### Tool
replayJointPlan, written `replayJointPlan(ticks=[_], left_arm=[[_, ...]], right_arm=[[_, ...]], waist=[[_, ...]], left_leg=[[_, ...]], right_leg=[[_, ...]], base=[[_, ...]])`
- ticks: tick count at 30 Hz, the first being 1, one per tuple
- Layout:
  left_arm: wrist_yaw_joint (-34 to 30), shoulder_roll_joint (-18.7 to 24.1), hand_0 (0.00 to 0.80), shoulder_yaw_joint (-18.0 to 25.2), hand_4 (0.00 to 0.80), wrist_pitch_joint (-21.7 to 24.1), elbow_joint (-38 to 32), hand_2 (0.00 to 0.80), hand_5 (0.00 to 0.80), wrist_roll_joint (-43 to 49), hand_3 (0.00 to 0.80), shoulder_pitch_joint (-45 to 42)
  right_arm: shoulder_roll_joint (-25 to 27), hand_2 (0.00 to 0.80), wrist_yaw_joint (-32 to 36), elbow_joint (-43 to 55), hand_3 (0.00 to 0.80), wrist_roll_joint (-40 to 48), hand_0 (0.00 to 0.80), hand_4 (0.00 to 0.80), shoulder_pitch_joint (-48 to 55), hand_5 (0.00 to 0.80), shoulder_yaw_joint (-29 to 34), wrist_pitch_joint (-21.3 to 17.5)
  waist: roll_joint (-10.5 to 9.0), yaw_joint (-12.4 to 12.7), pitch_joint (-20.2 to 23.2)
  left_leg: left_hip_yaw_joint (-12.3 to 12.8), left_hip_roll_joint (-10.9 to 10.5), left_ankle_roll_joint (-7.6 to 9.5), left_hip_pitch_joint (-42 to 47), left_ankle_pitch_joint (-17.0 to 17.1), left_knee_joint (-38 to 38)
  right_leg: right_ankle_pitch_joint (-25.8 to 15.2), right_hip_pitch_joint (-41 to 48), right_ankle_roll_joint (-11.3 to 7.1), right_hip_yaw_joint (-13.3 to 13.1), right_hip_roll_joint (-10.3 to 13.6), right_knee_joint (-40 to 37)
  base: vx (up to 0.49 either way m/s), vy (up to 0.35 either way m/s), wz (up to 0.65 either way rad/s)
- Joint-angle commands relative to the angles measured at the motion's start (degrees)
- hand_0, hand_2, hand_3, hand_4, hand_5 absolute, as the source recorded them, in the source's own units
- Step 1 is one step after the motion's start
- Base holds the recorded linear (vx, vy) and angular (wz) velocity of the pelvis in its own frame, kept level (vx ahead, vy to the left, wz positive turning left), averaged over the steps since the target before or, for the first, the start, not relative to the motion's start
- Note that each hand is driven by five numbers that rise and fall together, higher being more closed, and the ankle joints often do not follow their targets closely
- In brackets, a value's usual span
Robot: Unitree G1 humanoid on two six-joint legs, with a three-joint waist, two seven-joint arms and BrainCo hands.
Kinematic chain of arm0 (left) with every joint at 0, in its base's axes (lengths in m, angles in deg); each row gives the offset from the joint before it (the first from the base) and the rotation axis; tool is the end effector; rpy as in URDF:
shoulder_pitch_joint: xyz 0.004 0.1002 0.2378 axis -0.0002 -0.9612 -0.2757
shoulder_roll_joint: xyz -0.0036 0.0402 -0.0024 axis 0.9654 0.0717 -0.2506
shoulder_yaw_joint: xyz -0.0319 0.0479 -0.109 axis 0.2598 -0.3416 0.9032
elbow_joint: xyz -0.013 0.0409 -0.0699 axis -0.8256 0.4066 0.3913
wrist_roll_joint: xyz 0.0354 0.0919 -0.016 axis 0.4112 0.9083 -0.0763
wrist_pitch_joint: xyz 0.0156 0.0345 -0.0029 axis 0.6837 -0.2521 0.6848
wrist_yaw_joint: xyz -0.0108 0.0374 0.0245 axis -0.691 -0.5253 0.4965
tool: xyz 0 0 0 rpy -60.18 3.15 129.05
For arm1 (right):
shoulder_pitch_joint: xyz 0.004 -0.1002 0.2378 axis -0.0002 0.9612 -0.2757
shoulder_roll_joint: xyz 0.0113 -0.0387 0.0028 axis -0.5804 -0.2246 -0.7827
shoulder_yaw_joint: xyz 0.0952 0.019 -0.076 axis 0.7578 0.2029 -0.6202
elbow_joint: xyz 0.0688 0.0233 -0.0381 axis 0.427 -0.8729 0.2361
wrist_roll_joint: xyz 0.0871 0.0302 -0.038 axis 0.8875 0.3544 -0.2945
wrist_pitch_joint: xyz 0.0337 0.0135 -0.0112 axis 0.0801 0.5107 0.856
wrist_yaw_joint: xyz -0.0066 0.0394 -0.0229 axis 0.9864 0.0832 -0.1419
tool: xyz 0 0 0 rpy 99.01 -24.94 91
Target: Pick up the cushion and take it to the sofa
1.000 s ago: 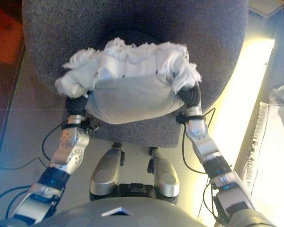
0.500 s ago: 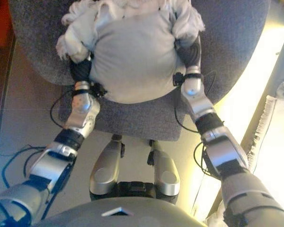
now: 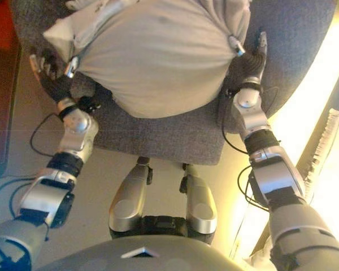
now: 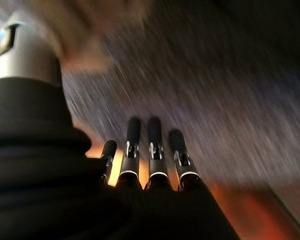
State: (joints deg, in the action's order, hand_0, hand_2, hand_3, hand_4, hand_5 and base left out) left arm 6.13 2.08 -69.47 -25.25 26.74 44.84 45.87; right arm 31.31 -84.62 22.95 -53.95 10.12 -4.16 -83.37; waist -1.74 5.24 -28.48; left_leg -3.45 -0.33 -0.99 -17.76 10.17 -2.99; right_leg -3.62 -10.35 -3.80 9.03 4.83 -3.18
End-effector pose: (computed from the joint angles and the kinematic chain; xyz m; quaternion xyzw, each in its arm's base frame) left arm 0.3040 0.2193 0.0589 -0.0103 -0.1380 0.3938 0.9087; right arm 0.3464 -0.2027 0.1097 -0.0744 -0.0925 -0.2010 0.9724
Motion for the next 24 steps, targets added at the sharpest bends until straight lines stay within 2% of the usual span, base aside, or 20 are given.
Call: replayJointPlan(ticks=[1,6,8,15,19,21,24], left_arm=[[4.37,3.18,0.000,9.67,0.000,-2.58,6.62,0.000,0.000,-6.77,0.000,-5.18],[4.33,2.21,0.000,13.18,0.000,-4.93,7.64,0.000,0.000,-10.06,0.000,-12.33],[3.01,1.23,0.000,14.43,0.000,-6.08,8.93,0.000,0.000,-11.74,0.000,-15.13],[-2.54,-2.32,0.000,16.62,0.000,-8.37,14.63,0.000,0.000,-16.31,0.000,-23.46],[-6.20,-2.90,0.000,16.24,0.000,-10.08,15.46,0.000,0.000,-15.47,0.000,-25.60],[-8.51,-2.91,0.000,15.32,0.000,-11.17,15.96,0.000,0.000,-14.11,0.000,-26.22],[-12.55,-2.42,0.000,14.72,0.000,-15.29,18.19,0.000,0.000,-14.57,0.000,-27.16]], right_arm=[[8.00,0.000,-5.18,0.83,0.000,2.57,0.000,0.000,5.93,0.000,6.29,-1.00],[10.49,0.000,-6.00,4.73,0.000,2.93,0.000,0.000,13.06,0.000,12.70,-1.29],[10.02,0.000,-5.52,5.22,0.000,3.35,0.000,0.000,15.95,0.000,15.18,-1.82],[8.28,0.000,-4.53,7.26,0.000,2.79,0.000,0.000,24.92,0.000,20.60,-0.18],[7.68,0.000,-3.88,6.71,0.000,3.10,0.000,0.000,28.86,0.000,22.80,-1.38],[7.63,0.000,-3.59,6.55,0.000,2.42,0.000,0.000,30.39,0.000,23.87,-1.09],[7.58,0.000,-4.07,5.84,0.000,1.24,0.000,0.000,32.12,0.000,24.58,0.88]], waist=[[0.03,-0.38,-0.09],[0.70,-1.15,1.51],[0.87,-1.22,2.45],[0.80,-1.83,5.86],[0.59,-2.12,6.94],[0.35,-2.39,7.62],[-0.10,-2.65,8.51]], left_leg=[[1.36,-0.49,-2.49,0.09,-7.47,4.88],[1.64,-0.39,-2.51,1.71,-7.75,3.92],[1.61,-0.29,-2.53,2.55,-7.90,3.55],[2.08,0.34,-2.71,5.79,-8.54,2.11],[2.38,0.72,-2.82,7.08,-8.83,1.82],[2.56,0.87,-2.81,7.83,-9.00,1.51],[2.96,1.01,-2.89,8.41,-9.12,1.54]], right_leg=[[-1.01,-7.36,-3.21,-1.00,6.50,6.65],[-0.54,-6.36,-3.30,-1.01,6.38,6.10],[-0.38,-5.51,-3.28,-0.85,6.36,5.76],[-0.31,-2.13,-3.15,-0.93,5.97,3.70],[-0.36,-0.71,-3.17,-1.13,5.77,3.10],[-0.45,0.05,-3.26,-1.18,5.64,2.63],[-0.61,0.70,-3.46,-1.21,5.49,2.43]], base=[[0.007,0.053,0.01],[-0.002,0.046,0.06],[0.036,-0.001,0.13],[0.053,-0.011,0.04],[0.024,-0.016,-0.01],[0.003,-0.044,-0.02],[-0.009,-0.023,0.00]])
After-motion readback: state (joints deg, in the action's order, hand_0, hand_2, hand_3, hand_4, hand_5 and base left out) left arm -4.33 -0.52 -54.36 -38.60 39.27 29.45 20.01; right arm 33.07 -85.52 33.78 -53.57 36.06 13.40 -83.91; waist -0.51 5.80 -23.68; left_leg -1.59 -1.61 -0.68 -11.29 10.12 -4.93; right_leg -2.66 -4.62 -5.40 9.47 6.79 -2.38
